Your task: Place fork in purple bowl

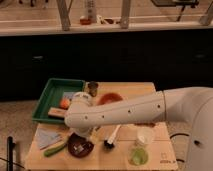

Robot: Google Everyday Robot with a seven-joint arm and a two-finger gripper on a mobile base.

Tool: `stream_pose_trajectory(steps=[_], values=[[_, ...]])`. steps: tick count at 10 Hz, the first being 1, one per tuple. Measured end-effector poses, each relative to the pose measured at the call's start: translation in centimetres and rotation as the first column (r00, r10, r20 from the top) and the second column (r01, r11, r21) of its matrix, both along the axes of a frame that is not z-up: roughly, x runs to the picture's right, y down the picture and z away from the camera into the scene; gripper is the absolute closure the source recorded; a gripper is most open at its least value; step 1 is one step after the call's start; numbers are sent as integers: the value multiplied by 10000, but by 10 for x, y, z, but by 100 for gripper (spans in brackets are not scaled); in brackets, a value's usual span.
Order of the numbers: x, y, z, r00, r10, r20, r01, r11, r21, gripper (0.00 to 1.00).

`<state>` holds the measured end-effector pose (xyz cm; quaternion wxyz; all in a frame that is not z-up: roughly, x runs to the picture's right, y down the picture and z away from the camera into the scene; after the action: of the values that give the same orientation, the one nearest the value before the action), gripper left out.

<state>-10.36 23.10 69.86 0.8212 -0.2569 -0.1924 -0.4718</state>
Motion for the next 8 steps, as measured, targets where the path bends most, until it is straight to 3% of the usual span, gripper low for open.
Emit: stream_pose_trajectory(steps=[8], values=[[0,0,0,10000,0,0,0,10000,0,20]])
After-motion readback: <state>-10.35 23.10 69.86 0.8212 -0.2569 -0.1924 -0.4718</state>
